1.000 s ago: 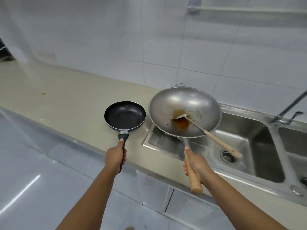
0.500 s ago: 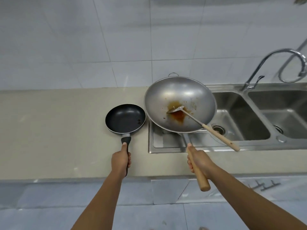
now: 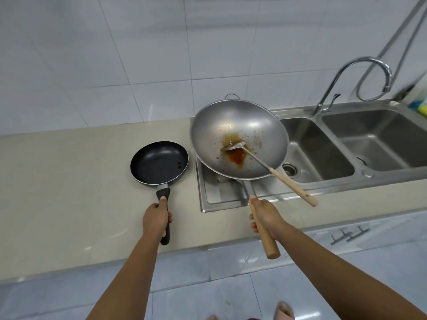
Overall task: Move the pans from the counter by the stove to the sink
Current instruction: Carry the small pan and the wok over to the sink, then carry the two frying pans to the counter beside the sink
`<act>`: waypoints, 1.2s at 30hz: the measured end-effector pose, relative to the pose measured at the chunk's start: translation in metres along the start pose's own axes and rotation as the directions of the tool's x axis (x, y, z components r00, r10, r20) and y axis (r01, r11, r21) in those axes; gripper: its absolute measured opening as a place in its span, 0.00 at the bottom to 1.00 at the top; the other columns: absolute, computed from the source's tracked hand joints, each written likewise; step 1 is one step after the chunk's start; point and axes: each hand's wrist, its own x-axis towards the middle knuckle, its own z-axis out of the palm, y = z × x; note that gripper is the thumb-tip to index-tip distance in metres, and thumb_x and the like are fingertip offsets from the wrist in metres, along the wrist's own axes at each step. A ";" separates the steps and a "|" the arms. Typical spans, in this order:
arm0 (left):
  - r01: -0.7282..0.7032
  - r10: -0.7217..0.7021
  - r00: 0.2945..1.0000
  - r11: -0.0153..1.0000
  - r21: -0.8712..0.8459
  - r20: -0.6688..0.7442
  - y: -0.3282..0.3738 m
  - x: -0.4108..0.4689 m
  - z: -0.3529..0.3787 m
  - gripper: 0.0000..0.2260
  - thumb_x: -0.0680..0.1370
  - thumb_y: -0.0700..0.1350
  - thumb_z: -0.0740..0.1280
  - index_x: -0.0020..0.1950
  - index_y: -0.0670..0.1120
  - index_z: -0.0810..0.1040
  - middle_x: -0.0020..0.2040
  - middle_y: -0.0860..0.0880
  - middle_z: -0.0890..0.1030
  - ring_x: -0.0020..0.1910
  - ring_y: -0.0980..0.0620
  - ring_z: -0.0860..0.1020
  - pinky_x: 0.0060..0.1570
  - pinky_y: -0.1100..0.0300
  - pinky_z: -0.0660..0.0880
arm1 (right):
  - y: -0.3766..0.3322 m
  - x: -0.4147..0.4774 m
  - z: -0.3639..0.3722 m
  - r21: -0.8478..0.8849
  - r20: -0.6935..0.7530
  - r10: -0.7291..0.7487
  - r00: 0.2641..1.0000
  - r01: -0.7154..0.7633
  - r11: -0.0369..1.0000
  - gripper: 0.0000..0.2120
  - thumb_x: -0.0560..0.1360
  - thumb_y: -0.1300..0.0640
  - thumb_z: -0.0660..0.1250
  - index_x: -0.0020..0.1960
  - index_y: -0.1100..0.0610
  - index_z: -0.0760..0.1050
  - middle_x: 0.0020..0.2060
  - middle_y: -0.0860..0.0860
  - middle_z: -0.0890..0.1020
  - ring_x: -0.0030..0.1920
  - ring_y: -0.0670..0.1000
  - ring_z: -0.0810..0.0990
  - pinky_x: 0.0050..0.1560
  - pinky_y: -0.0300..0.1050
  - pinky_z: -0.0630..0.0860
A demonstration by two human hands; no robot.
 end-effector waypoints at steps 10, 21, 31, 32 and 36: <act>-0.236 0.284 0.958 0.868 0.436 -0.046 0.064 -0.021 0.048 0.32 0.82 0.54 0.58 0.81 0.42 0.53 0.81 0.42 0.51 0.79 0.44 0.50 0.75 0.42 0.48 | -0.012 -0.004 -0.022 -0.137 0.008 -0.173 0.985 0.173 0.975 0.25 0.82 0.48 0.58 0.76 0.58 0.63 0.72 0.56 0.70 0.70 0.58 0.69 0.66 0.51 0.67; -0.835 0.636 0.526 0.260 0.484 0.565 0.177 -0.121 0.243 0.33 0.82 0.61 0.50 0.82 0.45 0.46 0.81 0.44 0.43 0.79 0.46 0.39 0.75 0.44 0.37 | 0.008 0.036 -0.190 -0.576 -0.276 -0.411 0.869 0.193 0.795 0.31 0.82 0.45 0.55 0.79 0.58 0.54 0.80 0.54 0.50 0.79 0.57 0.49 0.76 0.53 0.52; -0.928 0.380 0.280 -0.127 0.349 0.882 0.205 -0.273 0.468 0.33 0.82 0.62 0.47 0.81 0.43 0.47 0.81 0.42 0.44 0.79 0.44 0.40 0.75 0.42 0.39 | 0.130 0.031 -0.420 -0.574 -0.501 -0.110 0.858 -0.234 0.785 0.31 0.83 0.43 0.48 0.80 0.59 0.49 0.80 0.55 0.46 0.79 0.59 0.44 0.76 0.60 0.48; -0.932 0.347 0.263 -0.150 0.331 0.900 0.203 -0.288 0.489 0.33 0.83 0.61 0.47 0.81 0.42 0.46 0.81 0.42 0.44 0.79 0.44 0.40 0.75 0.42 0.39 | 0.145 0.028 -0.443 -0.557 -0.519 -0.074 0.851 -0.272 0.785 0.31 0.83 0.43 0.47 0.80 0.59 0.48 0.80 0.55 0.45 0.79 0.58 0.43 0.76 0.60 0.47; -0.941 0.236 0.188 -0.234 0.244 0.953 0.196 -0.344 0.564 0.33 0.83 0.60 0.46 0.81 0.41 0.45 0.81 0.41 0.42 0.79 0.44 0.39 0.75 0.42 0.38 | 0.194 0.016 -0.522 -0.482 -0.584 0.039 0.811 -0.386 0.787 0.30 0.83 0.44 0.45 0.80 0.60 0.48 0.80 0.55 0.45 0.79 0.59 0.43 0.76 0.60 0.46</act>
